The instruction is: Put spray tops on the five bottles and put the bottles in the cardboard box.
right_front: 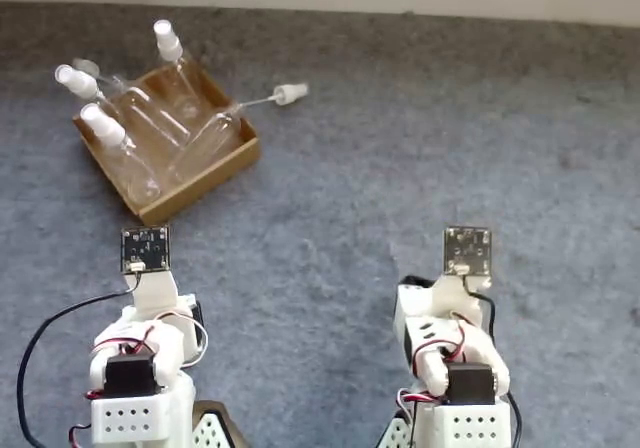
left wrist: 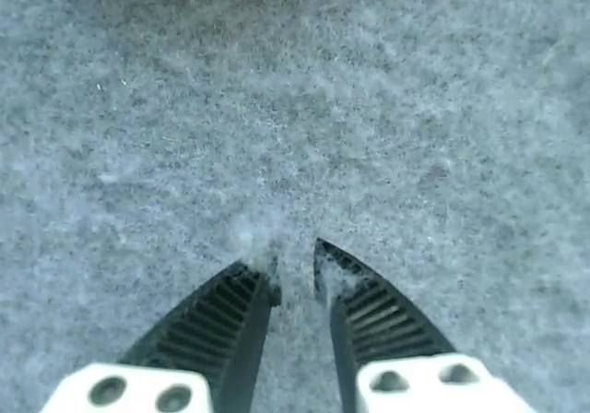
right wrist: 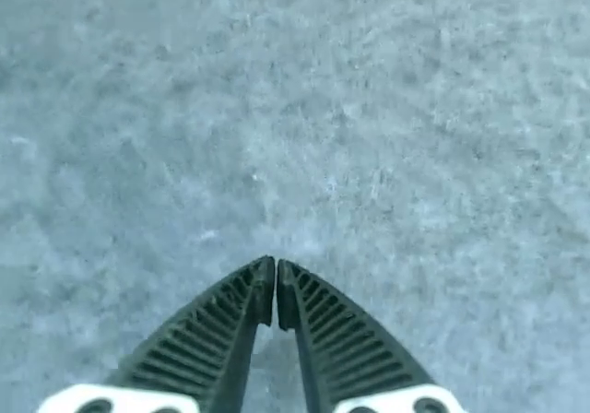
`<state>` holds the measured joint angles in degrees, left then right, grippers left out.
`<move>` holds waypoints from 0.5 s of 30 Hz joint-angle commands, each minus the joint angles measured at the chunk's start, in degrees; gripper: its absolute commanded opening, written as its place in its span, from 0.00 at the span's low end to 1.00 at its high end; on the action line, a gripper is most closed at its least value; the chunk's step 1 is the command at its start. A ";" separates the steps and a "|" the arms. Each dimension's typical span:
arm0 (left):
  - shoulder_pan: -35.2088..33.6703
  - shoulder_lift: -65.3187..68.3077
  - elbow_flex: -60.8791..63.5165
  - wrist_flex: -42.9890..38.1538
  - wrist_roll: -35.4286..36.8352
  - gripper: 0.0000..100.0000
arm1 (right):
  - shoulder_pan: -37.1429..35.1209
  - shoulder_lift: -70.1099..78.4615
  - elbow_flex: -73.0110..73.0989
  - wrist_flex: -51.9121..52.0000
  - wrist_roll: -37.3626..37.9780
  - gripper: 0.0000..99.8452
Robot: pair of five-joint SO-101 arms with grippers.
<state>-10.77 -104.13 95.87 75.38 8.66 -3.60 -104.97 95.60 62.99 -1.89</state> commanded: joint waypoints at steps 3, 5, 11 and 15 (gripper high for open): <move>0.84 -0.40 1.19 0.26 0.62 0.00 | 0.75 -0.40 9.89 8.66 -0.62 0.00; 0.84 -0.40 1.19 0.26 0.62 0.00 | 0.75 -0.40 9.89 8.75 -0.62 0.00; 0.84 -0.40 1.19 0.26 0.53 0.00 | 0.92 -0.40 9.89 8.75 -0.62 0.00; 0.84 -0.40 1.19 0.26 0.44 0.00 | 0.92 -0.40 9.89 8.75 -0.62 0.00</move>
<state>-10.77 -104.13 95.87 75.38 8.66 -3.25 -104.97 95.69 71.52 -1.89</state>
